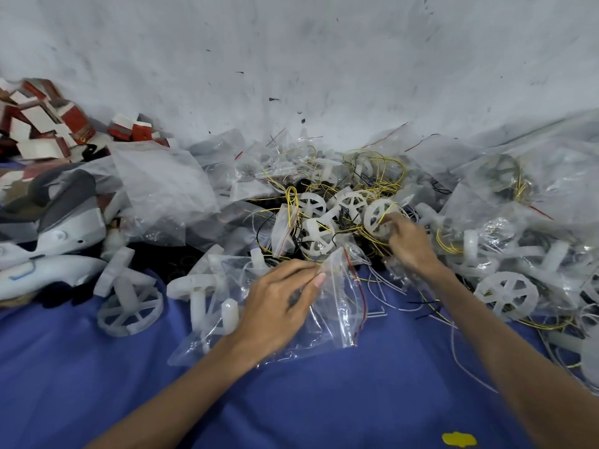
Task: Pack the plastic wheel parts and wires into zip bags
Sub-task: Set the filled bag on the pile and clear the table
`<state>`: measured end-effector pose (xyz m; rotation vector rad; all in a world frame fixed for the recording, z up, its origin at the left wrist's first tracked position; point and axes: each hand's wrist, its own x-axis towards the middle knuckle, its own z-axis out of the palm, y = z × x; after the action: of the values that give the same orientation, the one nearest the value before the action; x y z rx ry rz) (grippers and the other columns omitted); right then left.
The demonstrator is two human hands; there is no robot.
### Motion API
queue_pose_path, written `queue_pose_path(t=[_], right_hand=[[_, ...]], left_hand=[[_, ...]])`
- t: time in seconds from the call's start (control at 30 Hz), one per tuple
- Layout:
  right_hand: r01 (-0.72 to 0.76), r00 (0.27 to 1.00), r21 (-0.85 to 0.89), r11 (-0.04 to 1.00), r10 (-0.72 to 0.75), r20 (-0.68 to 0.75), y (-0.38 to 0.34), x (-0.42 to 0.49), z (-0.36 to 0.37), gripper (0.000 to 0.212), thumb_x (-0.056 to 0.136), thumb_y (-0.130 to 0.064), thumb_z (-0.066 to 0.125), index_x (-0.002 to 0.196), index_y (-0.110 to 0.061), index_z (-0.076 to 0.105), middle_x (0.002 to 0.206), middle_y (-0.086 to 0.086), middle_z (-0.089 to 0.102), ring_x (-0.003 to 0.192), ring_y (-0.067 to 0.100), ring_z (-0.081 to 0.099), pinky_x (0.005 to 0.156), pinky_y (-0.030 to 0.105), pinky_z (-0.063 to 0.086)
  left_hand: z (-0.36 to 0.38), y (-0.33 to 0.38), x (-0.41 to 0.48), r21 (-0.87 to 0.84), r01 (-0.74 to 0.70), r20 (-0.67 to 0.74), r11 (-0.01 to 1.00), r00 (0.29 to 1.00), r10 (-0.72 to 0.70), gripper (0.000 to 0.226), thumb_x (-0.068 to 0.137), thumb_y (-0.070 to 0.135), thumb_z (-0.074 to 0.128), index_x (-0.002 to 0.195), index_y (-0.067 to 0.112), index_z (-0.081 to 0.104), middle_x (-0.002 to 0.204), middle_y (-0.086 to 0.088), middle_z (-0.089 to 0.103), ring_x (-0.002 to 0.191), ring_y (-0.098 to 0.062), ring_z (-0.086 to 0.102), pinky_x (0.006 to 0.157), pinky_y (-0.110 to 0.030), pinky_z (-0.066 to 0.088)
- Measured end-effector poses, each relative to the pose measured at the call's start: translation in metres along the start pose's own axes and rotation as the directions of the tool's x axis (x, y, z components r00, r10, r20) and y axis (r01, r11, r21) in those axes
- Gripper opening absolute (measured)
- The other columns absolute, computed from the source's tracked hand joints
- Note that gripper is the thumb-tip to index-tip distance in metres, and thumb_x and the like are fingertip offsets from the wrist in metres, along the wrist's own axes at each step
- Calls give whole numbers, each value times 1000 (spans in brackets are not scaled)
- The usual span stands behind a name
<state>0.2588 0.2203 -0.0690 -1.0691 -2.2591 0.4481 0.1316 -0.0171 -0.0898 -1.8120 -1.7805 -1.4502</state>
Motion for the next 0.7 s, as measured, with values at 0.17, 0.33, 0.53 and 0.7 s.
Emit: queue_pose_path(t=[0.17,0.33,0.53,0.7], right_hand=[[67,983,199,978,-30,-180,-8,-8,-48,10,93,-24,55,99,-21,61,78,3,65,52,14,58,55,26,49],[-4,996,420,908,39,-76,-27,-21,-72,15,87,-24,62,73,-20,65,41,-2,56,37,7,48,42,16,39],[-196,969,850,489,-35,244,-52,-32,-79,18,84,-29,59,80,-11,56,56,-2,60,49,10,55,49,22,45],[-289,899,841,457,-173,403,-59,-39,-71,29,78,-35,49,75,-22,75,72,-2,67,64,10,60,57,24,46]], left_hand=[[2,-4,0,-32,6,0,999,1000,-6,39,95,36,45,106,7,70,101,0,70,94,-5,63,85,-19,51],[1,-3,-1,-45,13,4,999,1000,-13,41,95,38,44,106,8,70,101,2,68,96,-1,59,87,-9,45],[-1,-4,-1,-137,43,-4,990,999,-44,35,95,30,47,104,6,71,100,2,69,95,-1,61,85,-16,48],[-2,-4,-1,-172,70,-25,983,997,-76,35,95,28,45,98,4,71,95,2,67,92,-1,61,84,-17,48]])
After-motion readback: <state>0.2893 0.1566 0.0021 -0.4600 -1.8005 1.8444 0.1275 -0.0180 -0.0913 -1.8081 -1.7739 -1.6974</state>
